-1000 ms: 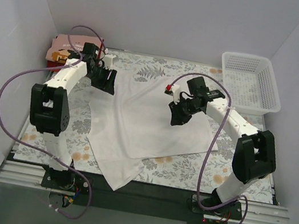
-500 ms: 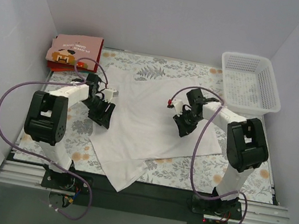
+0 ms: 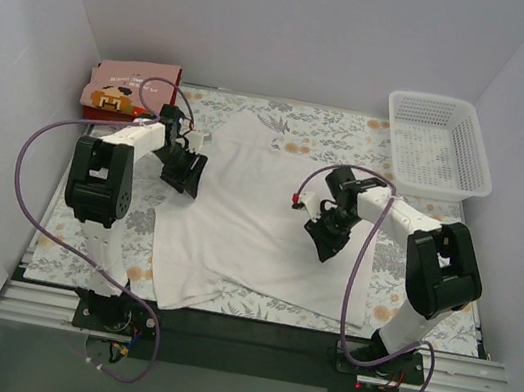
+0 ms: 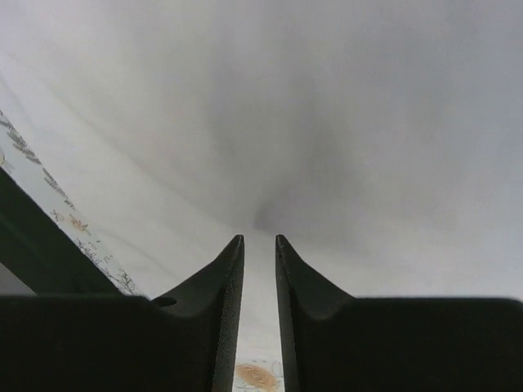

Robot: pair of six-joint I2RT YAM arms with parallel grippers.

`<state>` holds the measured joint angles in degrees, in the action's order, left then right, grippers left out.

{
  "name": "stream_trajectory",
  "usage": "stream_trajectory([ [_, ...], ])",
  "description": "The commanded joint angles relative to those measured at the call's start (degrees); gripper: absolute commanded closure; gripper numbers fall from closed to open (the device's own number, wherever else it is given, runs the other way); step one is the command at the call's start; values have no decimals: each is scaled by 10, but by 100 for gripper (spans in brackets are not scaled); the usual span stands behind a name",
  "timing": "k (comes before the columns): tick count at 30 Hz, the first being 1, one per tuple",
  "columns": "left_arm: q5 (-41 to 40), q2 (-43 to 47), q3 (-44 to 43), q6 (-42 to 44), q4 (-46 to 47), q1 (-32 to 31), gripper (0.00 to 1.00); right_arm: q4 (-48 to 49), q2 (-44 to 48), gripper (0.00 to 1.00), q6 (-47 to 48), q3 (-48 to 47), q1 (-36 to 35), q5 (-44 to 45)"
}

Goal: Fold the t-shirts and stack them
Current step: Flatten the tshirt out

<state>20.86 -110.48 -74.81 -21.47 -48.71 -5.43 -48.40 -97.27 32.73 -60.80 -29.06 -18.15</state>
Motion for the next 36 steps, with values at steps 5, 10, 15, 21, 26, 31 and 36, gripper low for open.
stream_trajectory([
  [5,-3,-37,-114,7,15,31,48,-6,-37,71,-5,-113,89,49],
  [10,-27,38,1,28,28,31,48,-4,-92,73,-11,-151,143,44],
  [15,-42,92,123,24,44,31,48,22,-135,73,-14,-154,148,60],
  [21,-60,166,225,29,41,31,48,57,-218,74,-8,-192,159,123],
  [26,-73,211,247,42,32,31,48,52,-226,74,-14,-216,165,100],
  [31,2,204,131,55,6,32,34,45,-140,58,-12,-220,177,14],
  [36,74,114,-110,23,19,32,28,53,-102,55,-60,-287,221,-28],
])
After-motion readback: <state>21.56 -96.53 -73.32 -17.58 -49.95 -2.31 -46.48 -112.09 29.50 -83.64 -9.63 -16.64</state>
